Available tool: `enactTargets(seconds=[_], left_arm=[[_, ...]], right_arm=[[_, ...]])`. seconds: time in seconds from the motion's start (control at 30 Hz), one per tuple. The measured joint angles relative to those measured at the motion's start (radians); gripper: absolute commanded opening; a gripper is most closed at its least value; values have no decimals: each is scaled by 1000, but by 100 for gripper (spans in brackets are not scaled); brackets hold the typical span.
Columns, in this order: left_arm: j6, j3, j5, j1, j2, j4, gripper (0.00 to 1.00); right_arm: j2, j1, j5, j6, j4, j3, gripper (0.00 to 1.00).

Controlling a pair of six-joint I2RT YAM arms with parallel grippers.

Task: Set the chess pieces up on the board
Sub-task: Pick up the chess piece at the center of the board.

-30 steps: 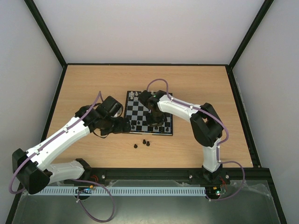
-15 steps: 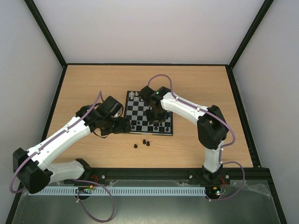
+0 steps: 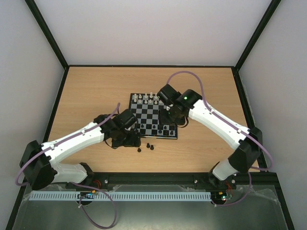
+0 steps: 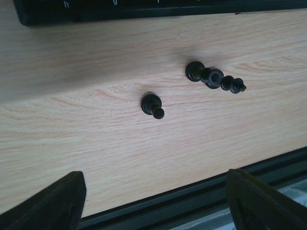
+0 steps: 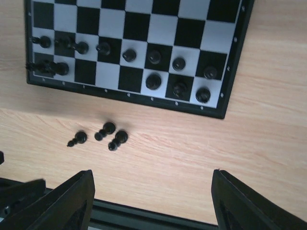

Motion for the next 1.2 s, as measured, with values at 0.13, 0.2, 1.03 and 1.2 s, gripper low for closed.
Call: enactTargets(seconds=[0.13, 0.2, 1.03, 1.2], left_arm=[[-9, -17, -2, -39, 64, 47, 68], [-10, -21, -9, -55, 101, 63, 64], [52, -1, -84, -83, 348, 176, 6], [60, 13, -93, -83, 350, 169, 2]], right_arm=[[-40, 0, -7, 26, -2, -59, 68], [-47, 0, -9, 35, -4, -78, 68], [-64, 0, -13, 61, -3, -109, 68], [-64, 0, -13, 61, -2, -116, 68]])
